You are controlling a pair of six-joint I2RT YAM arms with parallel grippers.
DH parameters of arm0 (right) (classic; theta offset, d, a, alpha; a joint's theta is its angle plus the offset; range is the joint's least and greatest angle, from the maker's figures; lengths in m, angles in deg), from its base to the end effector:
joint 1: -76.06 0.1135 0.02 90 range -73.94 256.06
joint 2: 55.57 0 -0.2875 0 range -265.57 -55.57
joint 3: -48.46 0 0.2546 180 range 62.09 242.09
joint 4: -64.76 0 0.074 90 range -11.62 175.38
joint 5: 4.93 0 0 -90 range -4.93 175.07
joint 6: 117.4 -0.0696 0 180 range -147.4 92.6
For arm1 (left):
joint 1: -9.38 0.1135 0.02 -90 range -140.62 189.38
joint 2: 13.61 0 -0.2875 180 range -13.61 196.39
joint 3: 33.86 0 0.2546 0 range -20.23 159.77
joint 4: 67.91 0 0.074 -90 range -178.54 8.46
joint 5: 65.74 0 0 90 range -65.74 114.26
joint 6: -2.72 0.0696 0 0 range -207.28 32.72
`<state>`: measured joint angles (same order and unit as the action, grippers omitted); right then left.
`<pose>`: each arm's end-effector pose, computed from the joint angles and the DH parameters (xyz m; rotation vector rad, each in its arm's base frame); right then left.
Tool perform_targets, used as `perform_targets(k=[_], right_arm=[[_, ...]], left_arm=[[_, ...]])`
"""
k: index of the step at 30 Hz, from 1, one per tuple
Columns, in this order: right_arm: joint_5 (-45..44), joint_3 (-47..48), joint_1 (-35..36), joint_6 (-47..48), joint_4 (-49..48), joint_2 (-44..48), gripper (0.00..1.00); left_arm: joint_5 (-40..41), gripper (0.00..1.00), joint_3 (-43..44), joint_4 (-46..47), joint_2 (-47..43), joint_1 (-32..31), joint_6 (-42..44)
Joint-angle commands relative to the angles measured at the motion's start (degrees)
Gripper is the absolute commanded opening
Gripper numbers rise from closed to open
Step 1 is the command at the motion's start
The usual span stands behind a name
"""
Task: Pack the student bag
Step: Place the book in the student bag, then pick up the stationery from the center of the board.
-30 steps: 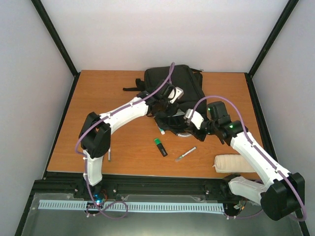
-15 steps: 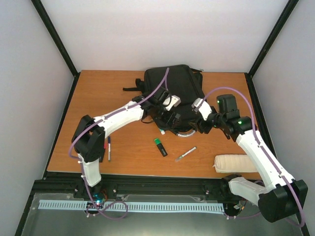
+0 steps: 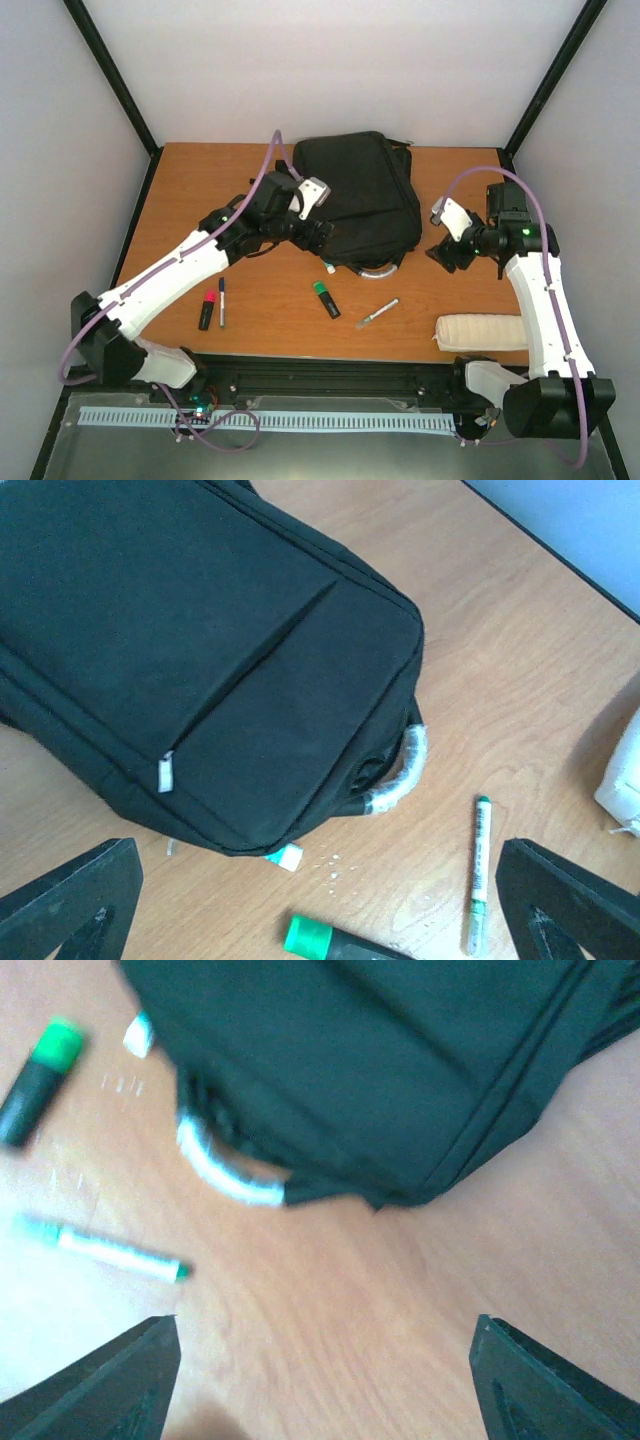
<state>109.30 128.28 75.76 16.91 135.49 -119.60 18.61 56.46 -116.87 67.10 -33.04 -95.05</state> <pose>0.2182 0.0274 0.3287 -1.0575 2.1794 0.1902 0.2430 -0.2313 0.3489 0.7421 2.1971 -0.5689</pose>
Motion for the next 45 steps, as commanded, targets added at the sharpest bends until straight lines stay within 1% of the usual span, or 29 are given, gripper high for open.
perform_targets(k=[1, 3, 4, 5, 7, 9, 10, 12, 16, 21, 26, 28, 31, 33, 35, 38, 41, 45], right_arm=[[-3.45, -1.72, -1.97, 18.25, 16.40, 1.28, 0.79], [-6.16, -4.66, -1.98, 22.48, 18.28, 3.51, 0.76], [-7.38, -5.89, -1.97, 23.88, 19.11, 4.46, 0.75], [-8.37, -6.91, -1.93, 25.03, 20.01, 4.99, 0.72], [-10.45, -8.75, -1.99, 27.07, 22.71, 5.20, 0.64], [-12.68, -10.07, -1.92, 28.03, 24.67, 4.79, 0.57], [-13.90, -10.75, -1.97, 28.64, 25.32, 4.88, 0.53], [-16.27, -12.37, -1.99, 29.93, 25.84, 5.79, 0.48], [-22.06, -16.99, -1.99, 33.09, 25.25, 8.93, 0.44], [-27.58, -25.24, -1.99, 35.19, 21.46, 11.72, 0.43], [-27.44, -28.76, -1.99, 34.83, 18.50, 11.83, 0.43], [-27.88, -30.33, -1.94, 34.58, 16.53, 11.89, 0.47], [-28.90, -32.55, -1.95, 34.44, 12.99, 12.14, 0.58], [-29.72, -33.63, -1.91, 34.66, 10.58, 12.34, 0.62], [-30.36, -34.35, -1.98, 34.37, 7.57, 12.32, 0.67], [-31.56, -34.48, -1.94, 33.91, 3.52, 11.15, 0.69], [-32.43, -33.71, -1.93, 32.57, -0.64, 9.03, 0.69], [-32.38, -30.75, -1.99, 30.05, -4.99, 4.84, 0.66]], left_arm=[[9.89, 1.00, -3.67, 4.45, -2.51, 0.31, -2.55], [17.49, 1.00, -3.89, 2.18, -0.61, 0.29, -7.51], [18.97, 1.00, -3.61, 0.53, 1.01, 0.27, -7.91], [18.33, 1.00, -2.84, -1.06, 2.97, 0.30, -7.14], [16.34, 1.00, 0.87, -6.14, 7.01, 0.34, -7.86], [12.88, 1.00, 3.93, -8.46, 9.37, 0.30, -5.19], [12.40, 1.00, 4.44, -8.63, 9.13, 0.27, -4.63], [14.20, 1.00, 3.05, -6.59, 6.57, 0.29, -4.13], [18.10, 1.00, -0.93, -2.52, 0.82, 0.29, -2.84], [21.96, 1.00, -0.05, -3.77, 0.16, 0.32, -3.71], [21.60, 1.00, 0.17, -4.12, 0.21, 0.30, -4.23], [21.57, 1.00, 0.24, -4.31, 0.20, 0.28, -4.19], [21.05, 1.00, 0.13, -4.31, 0.20, 0.31, -3.84], [21.07, 1.00, 0.09, -4.31, 0.15, 0.31, -3.83], [21.03, 1.00, 0.13, -4.33, 0.23, 0.34, -3.87], [20.58, 1.00, 0.13, -4.40, 0.32, 0.26, -3.92], [20.21, 1.00, 0.13, -4.44, 0.46, 0.28, -3.92], [20.16, 1.00, 0.13, -4.37, 0.42, 0.26, -3.92]])
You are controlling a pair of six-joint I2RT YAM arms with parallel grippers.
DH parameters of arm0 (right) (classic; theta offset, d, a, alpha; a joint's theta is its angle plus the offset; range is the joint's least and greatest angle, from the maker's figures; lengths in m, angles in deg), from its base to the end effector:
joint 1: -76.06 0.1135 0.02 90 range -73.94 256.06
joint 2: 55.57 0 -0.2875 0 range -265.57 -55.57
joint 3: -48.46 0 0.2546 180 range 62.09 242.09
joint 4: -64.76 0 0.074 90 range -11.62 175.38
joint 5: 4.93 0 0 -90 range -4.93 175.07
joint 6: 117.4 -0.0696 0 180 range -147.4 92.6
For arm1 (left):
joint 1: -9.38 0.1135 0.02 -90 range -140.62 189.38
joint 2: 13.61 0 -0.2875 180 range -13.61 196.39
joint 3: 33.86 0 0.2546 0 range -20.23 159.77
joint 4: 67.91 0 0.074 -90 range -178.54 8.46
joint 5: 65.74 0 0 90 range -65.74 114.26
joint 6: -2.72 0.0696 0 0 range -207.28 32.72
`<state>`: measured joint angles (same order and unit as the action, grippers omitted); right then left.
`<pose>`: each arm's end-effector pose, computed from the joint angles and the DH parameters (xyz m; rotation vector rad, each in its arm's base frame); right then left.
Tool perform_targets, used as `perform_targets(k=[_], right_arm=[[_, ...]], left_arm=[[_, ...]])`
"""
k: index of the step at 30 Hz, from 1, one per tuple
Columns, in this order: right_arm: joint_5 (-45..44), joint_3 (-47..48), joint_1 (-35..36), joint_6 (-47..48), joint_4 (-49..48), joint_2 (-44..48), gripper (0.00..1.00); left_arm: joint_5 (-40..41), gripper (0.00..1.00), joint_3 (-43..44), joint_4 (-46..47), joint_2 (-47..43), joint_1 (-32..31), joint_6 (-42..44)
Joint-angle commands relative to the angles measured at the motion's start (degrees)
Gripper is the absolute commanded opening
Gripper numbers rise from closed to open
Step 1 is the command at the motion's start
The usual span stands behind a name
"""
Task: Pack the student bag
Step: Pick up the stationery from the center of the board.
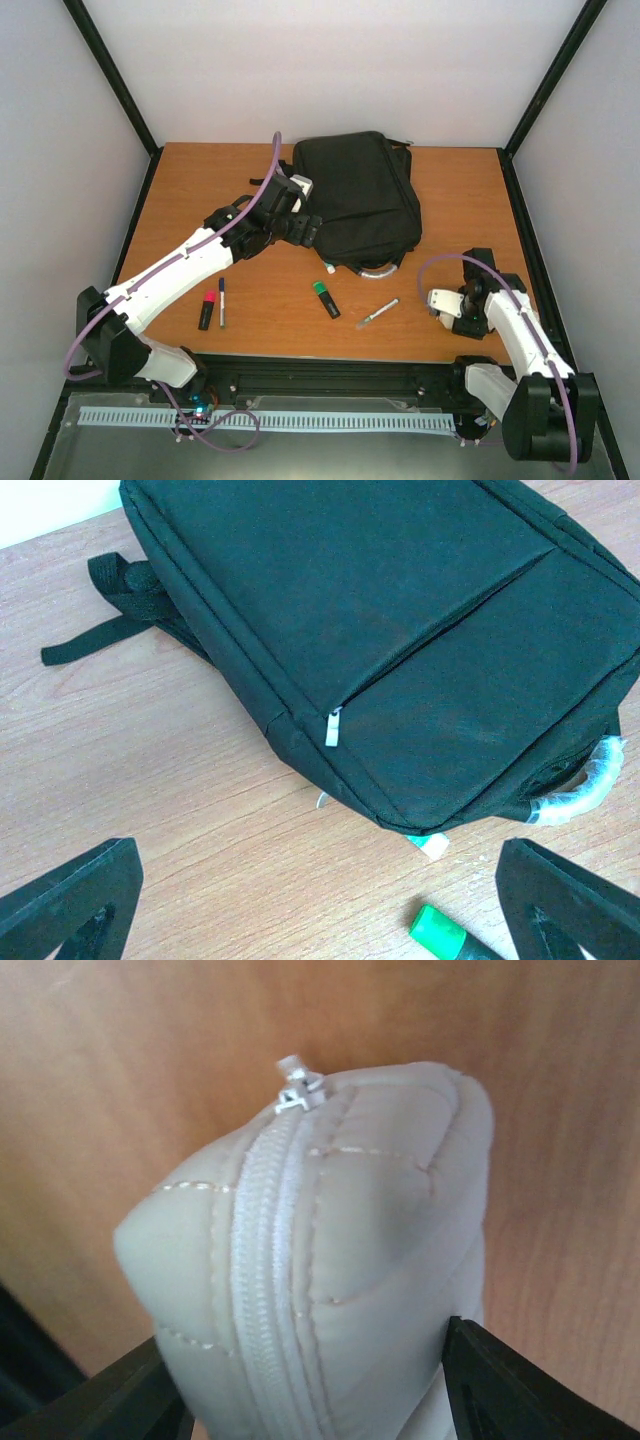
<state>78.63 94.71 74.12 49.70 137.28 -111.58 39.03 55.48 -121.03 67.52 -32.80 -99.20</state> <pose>0.1291 -0.0122 0.1669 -1.8799 2.4621 -0.2674 0.2548 -0.2069 0.3342 0.4861 2.2771 -0.1706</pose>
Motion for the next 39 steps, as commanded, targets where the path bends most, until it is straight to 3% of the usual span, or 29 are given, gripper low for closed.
perform_targets(k=[1, 8, 18, 23, 28, 34, 39], right_arm=[[-1.66, 3.48, -0.34, -3.21, -7.46, -4.10, 0.64], [2.14, 9.06, -0.30, -6.91, -7.72, -11.11, 0.37], [13.45, 25.10, -0.30, -26.79, -6.47, -30.10, 0.27], [13.61, 31.05, -0.34, -31.87, -8.50, -37.82, 0.31], [10.36, 32.06, -1.08, -32.43, -8.37, -41.90, 0.55], [9.08, 30.61, -4.22, -30.48, -7.35, -38.95, 0.68], [6.15, 28.92, -6.74, -28.01, -8.14, -36.06, 0.68]], left_arm=[[-0.44, 1.00, 1.09, -0.23, -0.03, 0.07, 0.23], [-1.01, 1.00, 1.10, -0.16, -0.04, 0.06, 0.15], [-2.31, 1.00, 1.11, -0.16, 0.17, 0.06, 0.17], [-2.49, 1.00, 1.03, -0.14, 0.24, 0.07, 0.15], [-2.54, 1.00, 0.92, -0.13, 0.39, 0.10, 0.32], [-3.09, 1.00, 1.10, -0.07, 0.31, 0.07, 0.37], [-3.73, 1.00, 1.11, -0.19, 0.23, 0.08, 0.32]])
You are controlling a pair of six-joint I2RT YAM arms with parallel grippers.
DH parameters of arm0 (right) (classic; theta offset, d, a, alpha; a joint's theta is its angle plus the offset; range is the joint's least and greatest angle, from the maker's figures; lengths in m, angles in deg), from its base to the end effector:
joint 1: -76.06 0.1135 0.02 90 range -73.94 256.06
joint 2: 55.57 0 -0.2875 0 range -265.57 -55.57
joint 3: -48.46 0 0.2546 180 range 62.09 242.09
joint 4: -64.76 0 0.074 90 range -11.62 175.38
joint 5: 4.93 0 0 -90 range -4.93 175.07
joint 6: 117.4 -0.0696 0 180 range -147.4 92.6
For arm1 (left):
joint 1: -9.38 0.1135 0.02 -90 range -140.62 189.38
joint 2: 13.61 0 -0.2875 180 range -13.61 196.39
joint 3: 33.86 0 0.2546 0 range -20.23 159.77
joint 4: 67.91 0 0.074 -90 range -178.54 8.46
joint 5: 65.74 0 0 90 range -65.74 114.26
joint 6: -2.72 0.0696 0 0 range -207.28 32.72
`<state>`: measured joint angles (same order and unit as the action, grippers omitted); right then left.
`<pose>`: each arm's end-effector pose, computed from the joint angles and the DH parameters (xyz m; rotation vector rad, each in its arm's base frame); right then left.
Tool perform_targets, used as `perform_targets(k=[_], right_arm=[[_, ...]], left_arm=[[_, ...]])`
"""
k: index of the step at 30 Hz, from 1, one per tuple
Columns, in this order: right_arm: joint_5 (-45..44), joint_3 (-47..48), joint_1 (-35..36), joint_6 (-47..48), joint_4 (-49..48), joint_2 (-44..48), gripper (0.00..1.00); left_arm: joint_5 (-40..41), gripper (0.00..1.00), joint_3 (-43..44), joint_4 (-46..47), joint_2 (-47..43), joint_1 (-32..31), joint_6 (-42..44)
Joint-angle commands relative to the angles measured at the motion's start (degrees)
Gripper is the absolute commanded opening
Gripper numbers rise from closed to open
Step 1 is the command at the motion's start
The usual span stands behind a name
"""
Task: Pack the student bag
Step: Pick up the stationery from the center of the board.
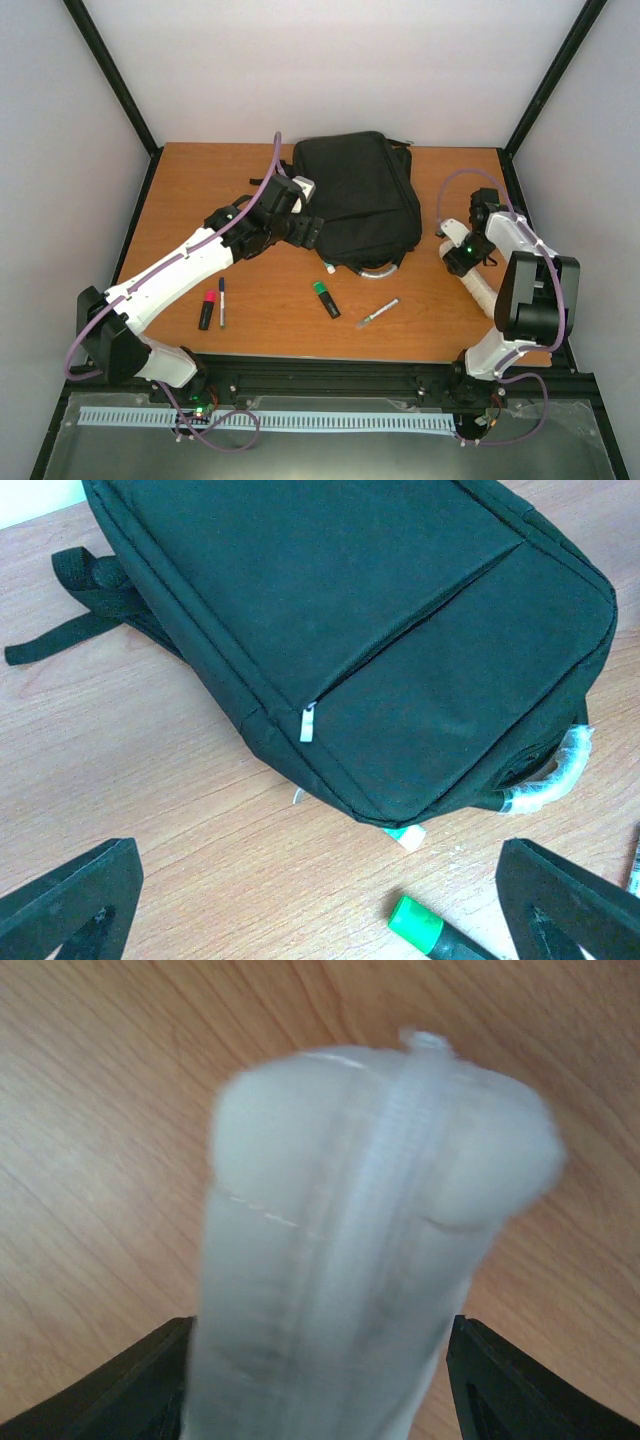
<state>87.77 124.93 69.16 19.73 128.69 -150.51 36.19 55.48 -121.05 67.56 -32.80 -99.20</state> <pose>0.3034 -0.0334 0.1770 -1.0368 2.8172 -0.0275 0.2530 -0.2099 0.3333 0.5136 2.2883 -0.2236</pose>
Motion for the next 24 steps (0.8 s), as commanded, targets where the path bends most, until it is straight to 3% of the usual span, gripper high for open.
perform_targets(k=[1, 14, 24], right_arm=[[-3.21, -1.38, -2.33, 2.28, 0.53, 3.29, 0.68], [-4.02, -5.47, -9.54, 4.45, 1.58, 6.34, 0.68], [-5.90, -12.54, -9.98, 4.89, -0.29, 14.07, 0.70]], left_arm=[[-0.97, 1.00, 1.11, -0.14, 0.14, 0.01, 0.32], [-1.70, 1.00, 1.19, -0.22, 0.00, 0.07, 0.41], [-2.21, 1.00, 1.11, -0.25, 0.10, 0.12, 0.41]])
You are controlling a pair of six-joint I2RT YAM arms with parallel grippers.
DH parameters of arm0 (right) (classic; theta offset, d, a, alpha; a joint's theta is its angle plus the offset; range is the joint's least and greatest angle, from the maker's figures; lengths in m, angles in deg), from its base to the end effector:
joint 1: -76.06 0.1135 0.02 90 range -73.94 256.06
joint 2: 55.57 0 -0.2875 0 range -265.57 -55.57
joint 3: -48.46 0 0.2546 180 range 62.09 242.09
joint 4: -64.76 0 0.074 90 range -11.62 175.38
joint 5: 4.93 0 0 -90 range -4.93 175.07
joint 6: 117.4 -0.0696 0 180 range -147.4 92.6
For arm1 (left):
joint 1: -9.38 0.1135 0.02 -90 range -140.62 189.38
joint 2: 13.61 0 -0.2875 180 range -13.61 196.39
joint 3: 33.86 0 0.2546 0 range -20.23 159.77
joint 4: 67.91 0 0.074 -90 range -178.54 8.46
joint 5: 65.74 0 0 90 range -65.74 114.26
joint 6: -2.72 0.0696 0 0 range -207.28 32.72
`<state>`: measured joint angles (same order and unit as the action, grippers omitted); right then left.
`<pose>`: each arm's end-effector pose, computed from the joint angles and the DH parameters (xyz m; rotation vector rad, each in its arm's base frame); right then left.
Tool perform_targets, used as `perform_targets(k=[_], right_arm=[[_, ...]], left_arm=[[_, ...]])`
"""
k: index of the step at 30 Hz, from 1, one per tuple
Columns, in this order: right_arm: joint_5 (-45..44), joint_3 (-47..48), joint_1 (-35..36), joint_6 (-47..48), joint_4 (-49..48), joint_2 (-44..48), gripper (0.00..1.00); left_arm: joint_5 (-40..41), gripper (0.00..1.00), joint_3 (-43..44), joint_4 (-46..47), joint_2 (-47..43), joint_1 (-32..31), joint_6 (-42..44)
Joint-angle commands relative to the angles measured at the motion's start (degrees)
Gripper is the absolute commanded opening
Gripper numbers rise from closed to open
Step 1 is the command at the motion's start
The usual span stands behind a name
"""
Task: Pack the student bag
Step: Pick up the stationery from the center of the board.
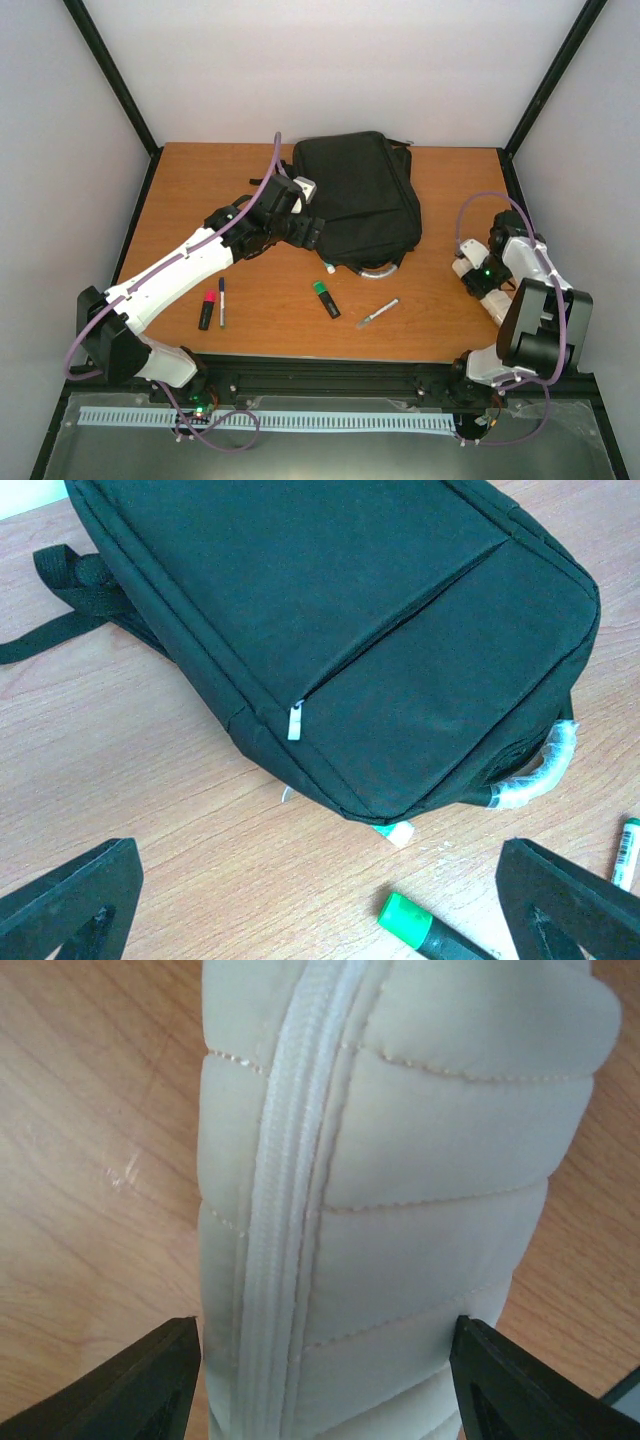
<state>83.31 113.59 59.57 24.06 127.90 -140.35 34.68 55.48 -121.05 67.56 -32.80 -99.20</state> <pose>0.2407 -0.0735 0.1718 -0.9139 2.9108 -0.1463 0.2520 -0.2114 0.3331 0.5280 2.2933 -0.2523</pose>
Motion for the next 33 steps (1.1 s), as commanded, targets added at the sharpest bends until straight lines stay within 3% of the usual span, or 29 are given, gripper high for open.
perform_targets(k=[1, 9, 16, 27, 33], right_arm=[[-1.41, -1.37, -0.38, 0.69, 1.03, 5.21, 0.71], [-2.82, -6.15, -0.38, 1.54, 6.54, 16.30, 0.75], [-6.90, -12.68, -0.77, 4.14, 6.49, 24.63, 0.63], [-5.77, -14.60, -2.46, 3.09, 2.55, 21.64, 0.58], [-6.31, -16.65, -3.34, 4.33, -0.72, 20.11, 0.68]], left_arm=[[-0.73, 1.00, 1.11, -0.18, 0.08, 0.06, 0.41], [-1.11, 1.00, 1.07, -0.13, 0.19, 0.05, 0.41], [-2.05, 1.00, 1.11, -0.06, 0.72, 0.00, 0.19], [-3.20, 1.00, 1.11, 0.00, 1.37, 0.03, -0.03], [-3.30, 1.00, 1.20, -0.13, 2.00, 0.03, 0.06]])
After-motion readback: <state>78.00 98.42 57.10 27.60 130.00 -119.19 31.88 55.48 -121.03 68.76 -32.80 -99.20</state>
